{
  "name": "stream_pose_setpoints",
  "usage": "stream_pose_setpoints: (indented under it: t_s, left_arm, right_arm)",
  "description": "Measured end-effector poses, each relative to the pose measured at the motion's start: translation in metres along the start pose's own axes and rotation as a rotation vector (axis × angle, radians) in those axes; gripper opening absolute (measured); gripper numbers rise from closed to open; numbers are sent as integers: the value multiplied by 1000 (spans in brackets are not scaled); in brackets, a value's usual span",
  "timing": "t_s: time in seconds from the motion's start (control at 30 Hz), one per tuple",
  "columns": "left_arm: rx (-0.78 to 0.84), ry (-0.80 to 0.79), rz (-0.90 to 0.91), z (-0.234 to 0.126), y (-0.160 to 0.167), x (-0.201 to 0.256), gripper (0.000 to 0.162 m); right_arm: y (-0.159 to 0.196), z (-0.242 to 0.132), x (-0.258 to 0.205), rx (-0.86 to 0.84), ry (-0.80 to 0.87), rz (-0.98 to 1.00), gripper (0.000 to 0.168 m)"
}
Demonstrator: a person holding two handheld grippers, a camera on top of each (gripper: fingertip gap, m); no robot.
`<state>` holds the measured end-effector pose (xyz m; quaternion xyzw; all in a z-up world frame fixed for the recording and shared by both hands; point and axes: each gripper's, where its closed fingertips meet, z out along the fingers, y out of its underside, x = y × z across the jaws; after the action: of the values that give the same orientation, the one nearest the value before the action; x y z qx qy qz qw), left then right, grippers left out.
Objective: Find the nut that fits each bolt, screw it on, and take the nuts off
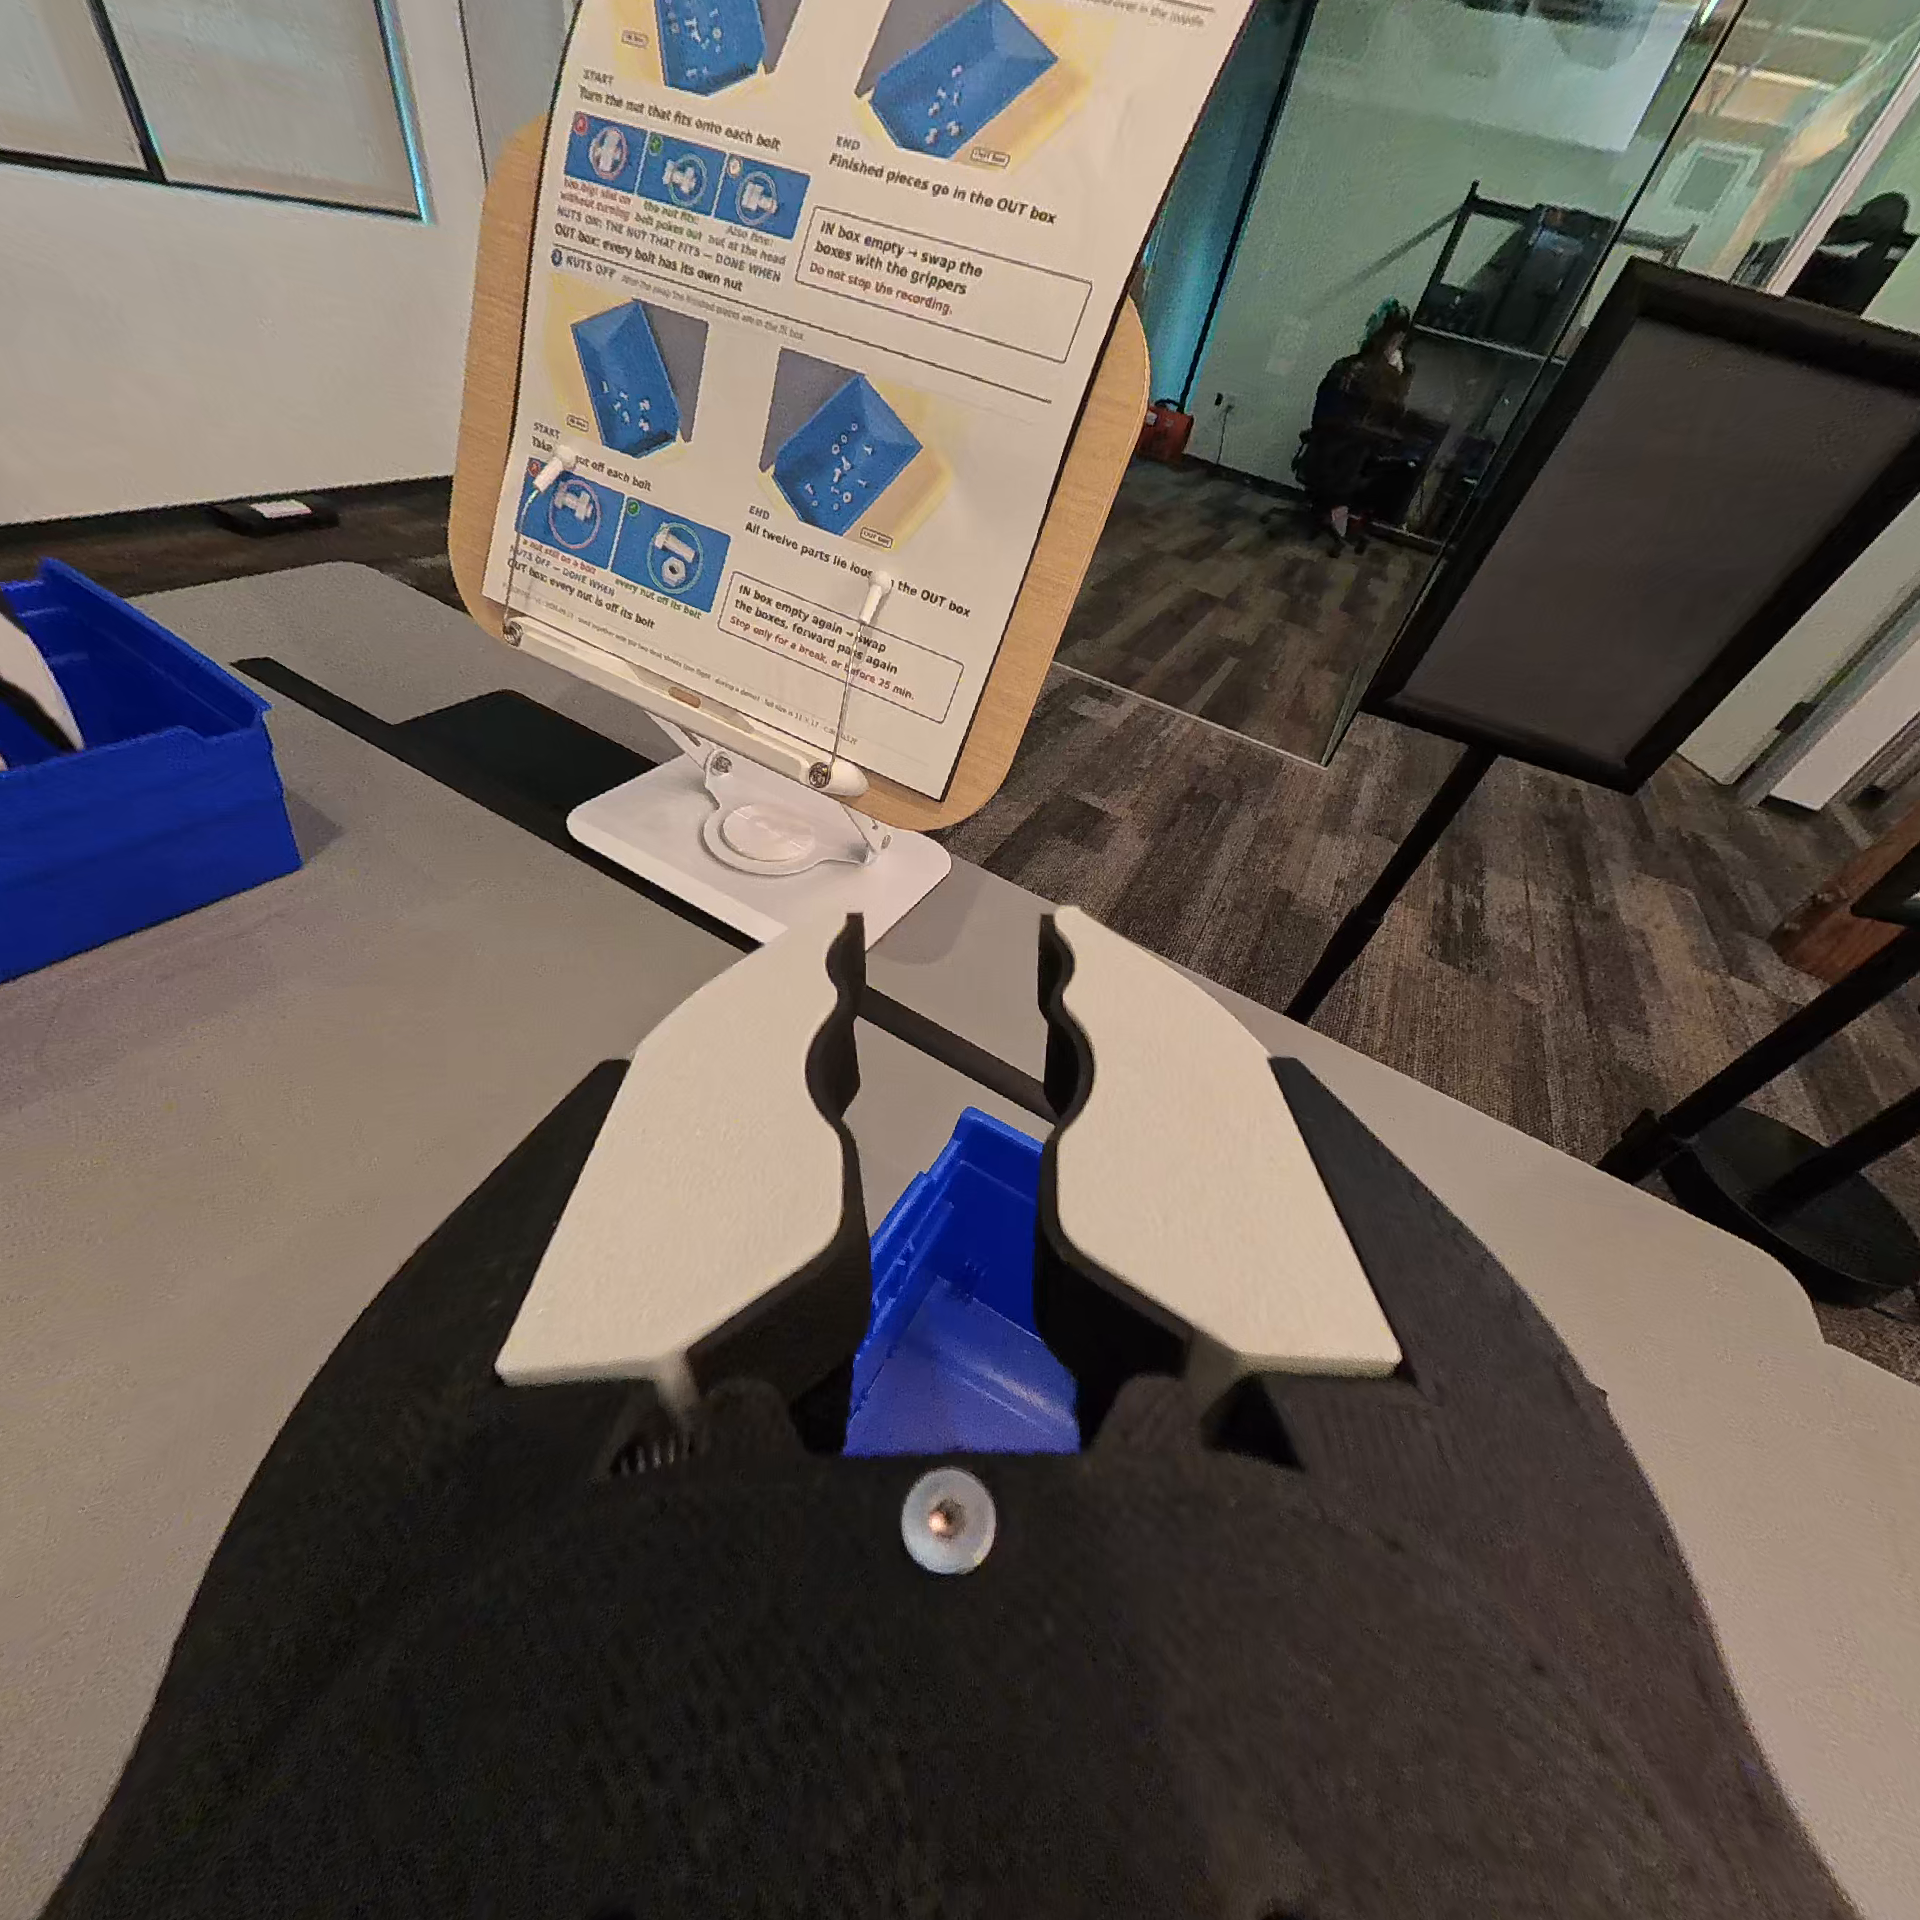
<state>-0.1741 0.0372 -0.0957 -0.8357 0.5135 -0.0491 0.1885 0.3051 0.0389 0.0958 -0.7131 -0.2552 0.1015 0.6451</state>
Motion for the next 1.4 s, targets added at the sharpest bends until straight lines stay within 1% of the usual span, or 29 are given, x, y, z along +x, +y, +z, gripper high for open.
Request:
stream_pose_setpoints:
  t_s: [0.07, 0.13, 0.27, 0.43, 0.57, 0.87, 0.93, 1.03, 1.4]
  left_arm:
    - [-58, 11, 35, 11, 9, 1, 24]
    - [-66, 64, 7, 20, 12, 3, 27]
    - [-35, 117, -27, 30, 6, 4, 31]
    - [-83, 133, 18, 38, 9, 9, 30]
    - [-128, 113, 33, 45, 12, 5, 31]
    - [-164, 122, 27, 54, 11, 5, 28]
    - [-158, 127, 25, 54, 8, 5, 23]
    - [-179, 128, 35, 55, 8, 5, 20]
    - [-216, 132, 47, 55, 9, 7, 18]
  right_arm:
    - [1, 1, -1, -8, -4, -17, 33]
    - [3, 3, -4, -16, -9, -45, 33]
    - [11, 7, -4, -58, -10, -63, 34]
    - [16, 10, -5, -71, -24, -62, 34]
    - [17, 10, -5, -78, -27, -67, 34]
    - [18, 10, -9, -91, -57, -86, 34]
    - [19, 10, -9, -102, -53, -102, 34]
    - [20, 10, -9, -105, -52, -109, 34]
    - [24, 15, -17, -125, -84, -124, 34]
